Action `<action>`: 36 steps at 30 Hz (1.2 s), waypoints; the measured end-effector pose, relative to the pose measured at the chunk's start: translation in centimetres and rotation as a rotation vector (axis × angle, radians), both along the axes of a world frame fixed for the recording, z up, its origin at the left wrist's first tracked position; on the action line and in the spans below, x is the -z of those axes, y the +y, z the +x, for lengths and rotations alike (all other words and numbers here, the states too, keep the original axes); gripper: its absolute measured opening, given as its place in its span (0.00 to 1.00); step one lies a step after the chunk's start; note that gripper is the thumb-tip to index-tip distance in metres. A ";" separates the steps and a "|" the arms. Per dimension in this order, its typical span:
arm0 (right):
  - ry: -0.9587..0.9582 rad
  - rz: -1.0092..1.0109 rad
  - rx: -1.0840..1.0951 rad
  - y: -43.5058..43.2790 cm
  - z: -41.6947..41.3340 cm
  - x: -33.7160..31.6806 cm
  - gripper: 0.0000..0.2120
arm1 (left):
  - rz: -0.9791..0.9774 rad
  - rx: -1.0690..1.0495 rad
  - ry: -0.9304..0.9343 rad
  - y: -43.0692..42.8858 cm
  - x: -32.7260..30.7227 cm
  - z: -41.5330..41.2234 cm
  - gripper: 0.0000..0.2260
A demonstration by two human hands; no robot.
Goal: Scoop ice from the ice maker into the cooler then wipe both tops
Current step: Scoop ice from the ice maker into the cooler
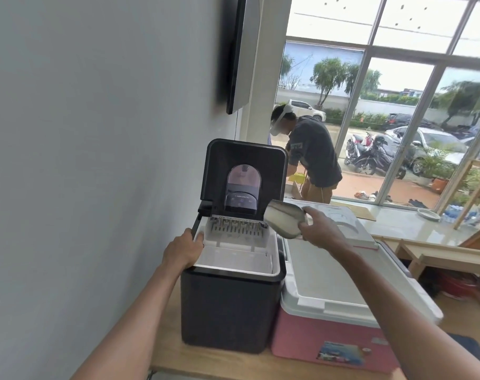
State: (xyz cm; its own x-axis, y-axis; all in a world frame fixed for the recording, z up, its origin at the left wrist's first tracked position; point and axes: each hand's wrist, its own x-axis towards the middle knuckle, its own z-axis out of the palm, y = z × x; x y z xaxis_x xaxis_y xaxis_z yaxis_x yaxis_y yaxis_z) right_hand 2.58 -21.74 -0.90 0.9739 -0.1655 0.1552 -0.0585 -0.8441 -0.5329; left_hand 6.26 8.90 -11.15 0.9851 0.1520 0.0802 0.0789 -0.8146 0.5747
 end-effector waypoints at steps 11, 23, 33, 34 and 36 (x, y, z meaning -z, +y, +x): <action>0.064 -0.756 -0.370 9.1 -0.1 2.3 0.17 | -0.061 0.002 -0.018 0.0 -0.5 -0.4 0.21; 0.380 -0.751 -0.485 12.0 2.9 6.1 0.16 | -0.076 -0.007 -0.027 0.1 -0.6 -0.6 0.20; 0.203 -1.092 -0.408 11.9 3.2 6.2 0.14 | -0.092 -0.001 -0.031 0.1 -0.7 -0.5 0.19; 0.218 -1.135 -0.415 12.1 3.2 6.2 0.13 | -0.091 -0.001 -0.033 0.1 -0.7 -0.5 0.19; 0.249 -1.183 -0.424 12.6 3.1 6.1 0.12 | -0.090 -0.001 -0.028 0.2 -0.8 -0.5 0.19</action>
